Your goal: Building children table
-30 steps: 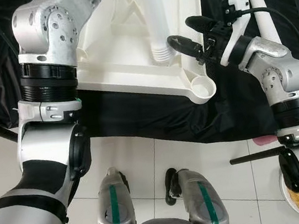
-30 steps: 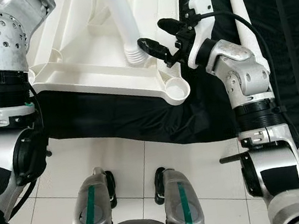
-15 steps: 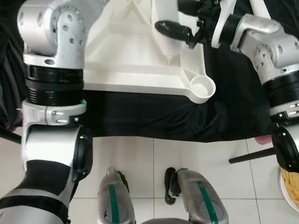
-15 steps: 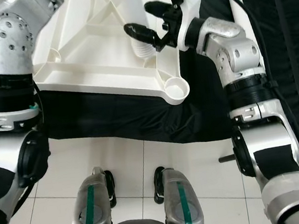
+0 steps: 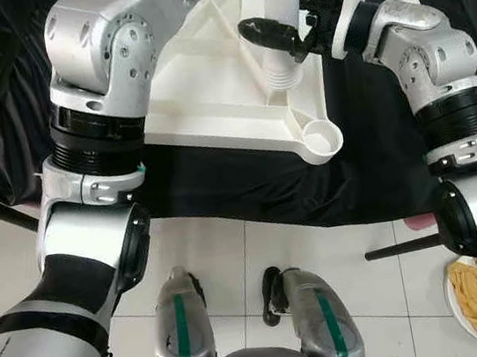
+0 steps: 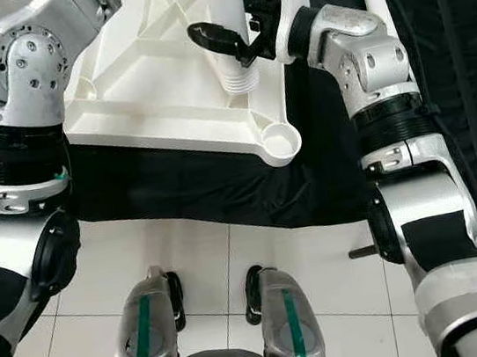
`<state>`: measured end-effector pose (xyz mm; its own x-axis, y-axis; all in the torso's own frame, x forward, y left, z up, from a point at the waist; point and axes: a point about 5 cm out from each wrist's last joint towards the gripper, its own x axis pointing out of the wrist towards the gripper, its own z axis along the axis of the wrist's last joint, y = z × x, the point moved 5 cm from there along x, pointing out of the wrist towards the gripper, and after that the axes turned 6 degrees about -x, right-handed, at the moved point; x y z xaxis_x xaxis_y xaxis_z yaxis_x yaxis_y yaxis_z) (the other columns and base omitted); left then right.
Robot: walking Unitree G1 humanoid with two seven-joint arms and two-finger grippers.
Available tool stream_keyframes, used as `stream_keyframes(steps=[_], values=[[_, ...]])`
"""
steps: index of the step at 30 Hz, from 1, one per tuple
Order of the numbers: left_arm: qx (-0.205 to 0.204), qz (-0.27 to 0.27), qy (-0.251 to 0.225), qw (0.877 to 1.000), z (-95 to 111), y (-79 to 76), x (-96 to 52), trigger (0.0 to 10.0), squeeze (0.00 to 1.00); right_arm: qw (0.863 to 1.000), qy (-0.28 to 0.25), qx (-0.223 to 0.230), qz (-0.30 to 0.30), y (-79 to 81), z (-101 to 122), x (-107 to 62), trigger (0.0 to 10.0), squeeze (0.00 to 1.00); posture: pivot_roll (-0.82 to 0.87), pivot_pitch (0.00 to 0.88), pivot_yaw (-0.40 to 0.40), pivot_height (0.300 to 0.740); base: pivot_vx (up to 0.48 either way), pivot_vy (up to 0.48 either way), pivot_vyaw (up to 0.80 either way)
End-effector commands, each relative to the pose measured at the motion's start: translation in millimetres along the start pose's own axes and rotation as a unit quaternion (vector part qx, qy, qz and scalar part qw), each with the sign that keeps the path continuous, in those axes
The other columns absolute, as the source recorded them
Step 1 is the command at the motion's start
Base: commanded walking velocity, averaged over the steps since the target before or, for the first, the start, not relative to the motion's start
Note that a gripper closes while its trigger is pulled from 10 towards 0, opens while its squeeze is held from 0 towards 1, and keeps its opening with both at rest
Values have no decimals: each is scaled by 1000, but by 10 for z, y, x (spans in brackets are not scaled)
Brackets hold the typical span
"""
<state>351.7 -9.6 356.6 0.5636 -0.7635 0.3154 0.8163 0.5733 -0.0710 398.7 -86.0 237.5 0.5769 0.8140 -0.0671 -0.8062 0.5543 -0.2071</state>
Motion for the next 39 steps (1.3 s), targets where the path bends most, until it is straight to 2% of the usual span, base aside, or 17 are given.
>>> stream_keyframes(steps=[1, 2, 3, 11, 20, 21, 24, 25, 28, 29, 30, 32, 33, 37, 39], values=[[12, -80, 7, 997, -6, -217, -2, 10000, 0, 1000, 0, -5, 4, -26, 45, 6, 2980, 0, 91, 78, -63, 740, 0, 0, 0], [12, -80, 7, 997, -6, -217, -2, 10000, 0, 1000, 0, -5, 4, -26, 45, 6, 2980, 0, 91, 78, -63, 740, 0, 0, 0], [13, -80, 7, 997, -2, -218, -1, 10000, 0, 1000, 2, -4, 6, -24, 44, 7, 0, 0, 92, 77, -64, 740, 0, 0, 0], [20, -83, 8, 996, 3, -238, -2, 10000, 0, 1000, 10, -4, 20, -15, 4, -3, 0, 0, 91, 74, -63, 740, 0, 0, 0], [17, -99, 15, 995, -35, -327, 18, 10000, 0, 999, 16, 1, 31, 24, -46, -3, 0, 0, 89, 63, -62, 740, 0, 0, 0], [8, -102, 16, 995, -41, -342, 19, 10000, 929, 999, 15, -1, 30, 31, -49, 2, 0, 0, 88, 60, -62, 740, 0, 0, 0], [2, -104, 16, 994, -44, -350, 19, 10000, 929, 999, 13, -2, 29, 35, -50, 5, 0, 0, 88, 60, -62, 740, 0, 0, 0], [-13, -106, 13, 994, -34, -346, 14, 10000, 1000, 1000, 11, -2, 25, 38, -55, 12, 10000, 0, 89, 56, -59, 740, 0, 0, 0], [-33, -110, 5, 993, -2, -343, 0, 10000, 1000, 1000, 9, 5, 12, 22, -75, 21, 10000, 0, 87, 52, -57, 740, 0, 0, 0], [-37, -89, 4, 995, 10, -275, 17, 10000, 1000, 1000, 6, 8, 4, 3, -80, 20, 10000, 0, 90, 50, -56, 740, 0, 0, 0], [-37, -89, 4, 995, 10, -275, 17, 10000, 1000, 1000, 6, 8, 4, 3, -80, 20, 10000, 0, 90, 50, -56, 740, 0, 0, 0], [-57, -50, 3, 997, 27, -112, 45, 10000, 996, 1000, -2, 17, -8, -31, -75, 11, 10000, 0, 90, 48, -55, 740, 0, 0, 0], [-62, -35, 2, 997, 31, -51, 46, 10000, 0, 1000, -7, 21, -12, -42, -70, 4, 10000, 0, 92, 45, -55, 740, 0, 0, 0], [-65, -11, -1, 998, 36, 51, 34, 10000, 0, 999, -14, 24, -23, -66, -67, -12, 10000, 0, 92, 43, -55, 740, 0, 0, 0], [-69, 34, -6, 997, 43, 234, -1, 10000, 0, 998, -27, 33, -44, -116, -70, -45, 10000, 0, 93, 41, -55, 740, 0, 0, 0]])
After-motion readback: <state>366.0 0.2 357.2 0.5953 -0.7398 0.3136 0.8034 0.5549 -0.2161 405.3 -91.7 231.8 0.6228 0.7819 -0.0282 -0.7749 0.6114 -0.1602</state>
